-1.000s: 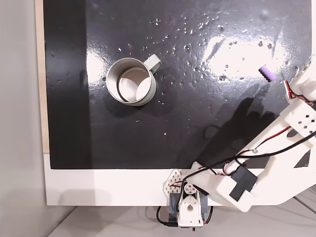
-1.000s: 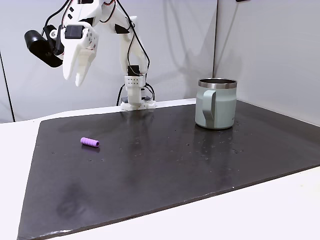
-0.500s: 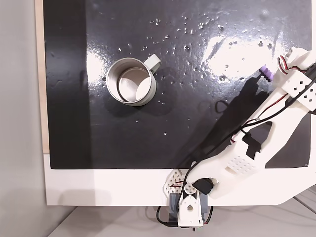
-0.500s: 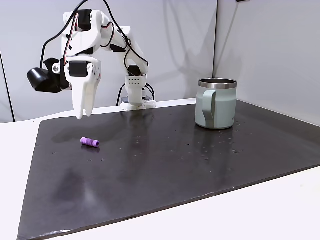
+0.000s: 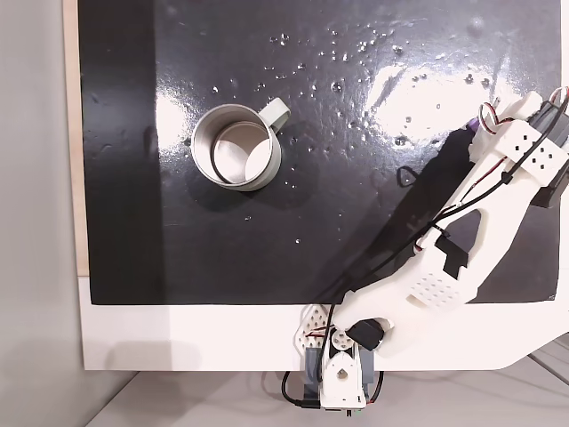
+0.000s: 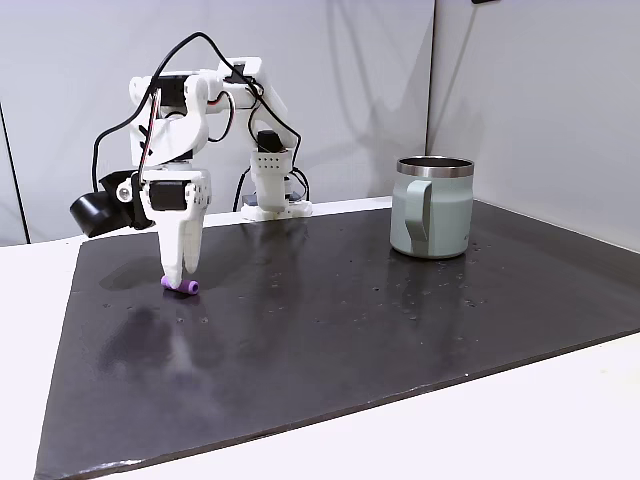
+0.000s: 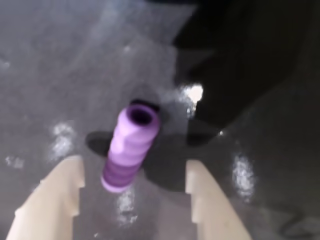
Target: Grasp a pengrip and put it in the cup.
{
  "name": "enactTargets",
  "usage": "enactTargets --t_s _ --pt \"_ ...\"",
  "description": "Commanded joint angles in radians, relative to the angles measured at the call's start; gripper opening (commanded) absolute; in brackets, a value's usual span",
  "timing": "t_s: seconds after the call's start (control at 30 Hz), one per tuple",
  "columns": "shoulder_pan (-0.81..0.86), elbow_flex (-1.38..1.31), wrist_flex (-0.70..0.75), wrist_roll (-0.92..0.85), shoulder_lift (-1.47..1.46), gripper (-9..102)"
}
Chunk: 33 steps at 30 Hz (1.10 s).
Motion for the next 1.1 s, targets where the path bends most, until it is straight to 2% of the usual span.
enactTargets --t_s 0.0,0.2,0.5,0.7,1.07 --pt "-0.003 -0.002 -0.023 0.003 0.012 26" --pt "0.005 0.002 -0.028 0.003 -0.012 22" --pt "0.015 0.025 -0.043 0.028 -0.02 0" --pt "0.018 0.005 -0.026 0.035 -0.005 0" --pt "-0.087 -0.13 0.144 0.098 0.204 0"
